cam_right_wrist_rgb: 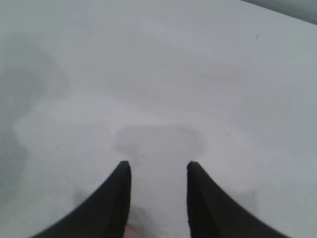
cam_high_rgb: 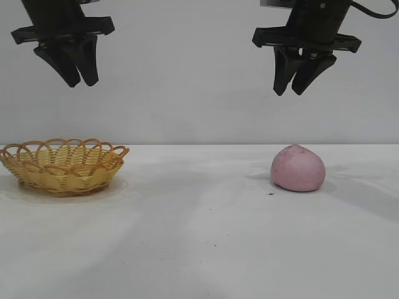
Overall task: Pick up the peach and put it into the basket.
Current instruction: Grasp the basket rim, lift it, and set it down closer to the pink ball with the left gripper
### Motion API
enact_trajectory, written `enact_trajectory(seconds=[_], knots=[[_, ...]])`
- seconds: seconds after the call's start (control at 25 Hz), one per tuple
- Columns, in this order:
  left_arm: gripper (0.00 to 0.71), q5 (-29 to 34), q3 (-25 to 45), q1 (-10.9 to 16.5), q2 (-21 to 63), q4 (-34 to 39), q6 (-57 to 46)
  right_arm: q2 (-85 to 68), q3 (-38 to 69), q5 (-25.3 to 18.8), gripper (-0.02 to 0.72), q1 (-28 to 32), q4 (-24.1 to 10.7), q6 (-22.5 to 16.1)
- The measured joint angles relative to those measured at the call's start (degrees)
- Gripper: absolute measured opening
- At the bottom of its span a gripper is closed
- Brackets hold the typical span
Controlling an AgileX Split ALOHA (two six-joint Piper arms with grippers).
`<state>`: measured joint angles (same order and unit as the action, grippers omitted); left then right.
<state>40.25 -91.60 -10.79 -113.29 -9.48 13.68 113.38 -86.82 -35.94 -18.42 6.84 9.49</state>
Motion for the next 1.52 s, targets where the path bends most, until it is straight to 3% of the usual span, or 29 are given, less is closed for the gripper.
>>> enact_trajectory(seconds=[0.48, 0.68, 0.8, 1.12, 1.32, 1.44, 1.52], knots=[[0.262, 0.25, 0.0, 0.0, 0.0, 0.95, -0.3, 0.0, 0.0, -0.4, 0.221, 0.0, 0.0, 0.0], [0.262, 6.36, -0.14, 0.0, -1.43, 14.72, -6.67, 0.0, 0.0, -2.6, 0.221, 0.0, -0.03, 0.0], [0.262, 9.37, -0.14, 0.0, -3.75, 17.12, -7.35, 0.0, 0.0, -2.85, 0.221, 0.0, -0.03, 0.0], [0.262, 10.72, -0.04, 1.79, -8.5, 16.21, -7.47, 0.0, 0.0, -4.08, 0.221, 0.0, -0.14, 0.0], [0.262, 11.78, -0.04, 4.13, -10.18, 9.8, -3.44, 0.0, 0.0, -3.86, 0.221, 0.0, -0.04, 0.11], [0.094, 12.35, -0.04, 4.15, -11.24, 7.38, -2.35, 0.0, 0.0, -3.83, 0.221, 0.0, -0.04, 0.11], [0.073, 12.87, -0.04, 4.18, -11.24, 5.38, -2.74, 0.0, 0.0, -3.83, 0.221, 0.0, -0.04, 0.11]])
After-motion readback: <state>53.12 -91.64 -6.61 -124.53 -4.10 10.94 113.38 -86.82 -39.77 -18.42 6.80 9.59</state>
